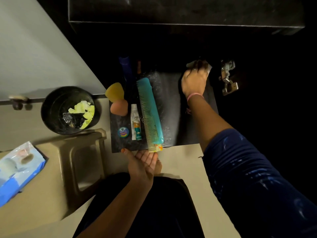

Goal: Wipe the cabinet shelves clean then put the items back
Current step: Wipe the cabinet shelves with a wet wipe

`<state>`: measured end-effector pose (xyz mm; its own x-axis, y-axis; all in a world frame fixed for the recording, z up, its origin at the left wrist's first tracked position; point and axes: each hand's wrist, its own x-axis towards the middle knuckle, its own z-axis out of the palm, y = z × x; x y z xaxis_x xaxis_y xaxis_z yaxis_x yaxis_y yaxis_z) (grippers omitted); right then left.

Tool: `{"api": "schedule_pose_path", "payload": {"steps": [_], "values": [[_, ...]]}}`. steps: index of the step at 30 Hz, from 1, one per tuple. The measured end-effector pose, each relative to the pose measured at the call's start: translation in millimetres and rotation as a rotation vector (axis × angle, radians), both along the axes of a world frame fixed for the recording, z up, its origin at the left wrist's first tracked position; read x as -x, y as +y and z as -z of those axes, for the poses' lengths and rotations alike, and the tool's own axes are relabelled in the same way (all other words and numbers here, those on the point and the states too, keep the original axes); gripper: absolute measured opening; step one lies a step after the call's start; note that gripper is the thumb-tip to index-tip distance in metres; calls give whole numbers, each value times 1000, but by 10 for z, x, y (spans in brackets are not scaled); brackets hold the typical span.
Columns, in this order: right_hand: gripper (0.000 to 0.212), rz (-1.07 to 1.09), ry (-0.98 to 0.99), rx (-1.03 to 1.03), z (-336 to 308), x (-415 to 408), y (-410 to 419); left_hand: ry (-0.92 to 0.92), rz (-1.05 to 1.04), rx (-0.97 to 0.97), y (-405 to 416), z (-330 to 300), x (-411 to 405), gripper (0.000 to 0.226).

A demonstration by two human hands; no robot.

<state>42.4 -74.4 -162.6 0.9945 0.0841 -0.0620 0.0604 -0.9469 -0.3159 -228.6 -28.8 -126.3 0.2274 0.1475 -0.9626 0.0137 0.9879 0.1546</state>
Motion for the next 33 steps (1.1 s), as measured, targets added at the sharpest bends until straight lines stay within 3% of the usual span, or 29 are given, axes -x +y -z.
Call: {"api": "schedule_pose_path", "payload": {"steps": [3,7,10,12,18,20,23,29,33], "values": [[49,-79,-12,-39,6,33,-36,-5,3,-16,-19,17,6,71],[39,-445,-3,-125,-46,271,20,-15,-9,-31,-26,16,-7,70],[44,-645,-6,-35,-62,165,-103,-4,1,-36,-23,7,-10,70],[46,-605,10,51,-53,-5,-258,-11,2,-35,-18,-2,-8,71],[50,20,-3,-48,14,13,-221,-16,-12,-32,-19,0,-9,72],[49,100,41,-60,-65,-1,-139,-19,-15,-22,-4,-5,-8,72],[50,71,65,-44,-64,168,-200,-14,-2,-15,-3,-23,-9,72],[49,-249,24,16,-34,1434,-774,8,0,-6,3,-32,-13,76],[45,-379,159,216,-344,1862,-1185,0,5,5,23,-32,-15,79]]}}
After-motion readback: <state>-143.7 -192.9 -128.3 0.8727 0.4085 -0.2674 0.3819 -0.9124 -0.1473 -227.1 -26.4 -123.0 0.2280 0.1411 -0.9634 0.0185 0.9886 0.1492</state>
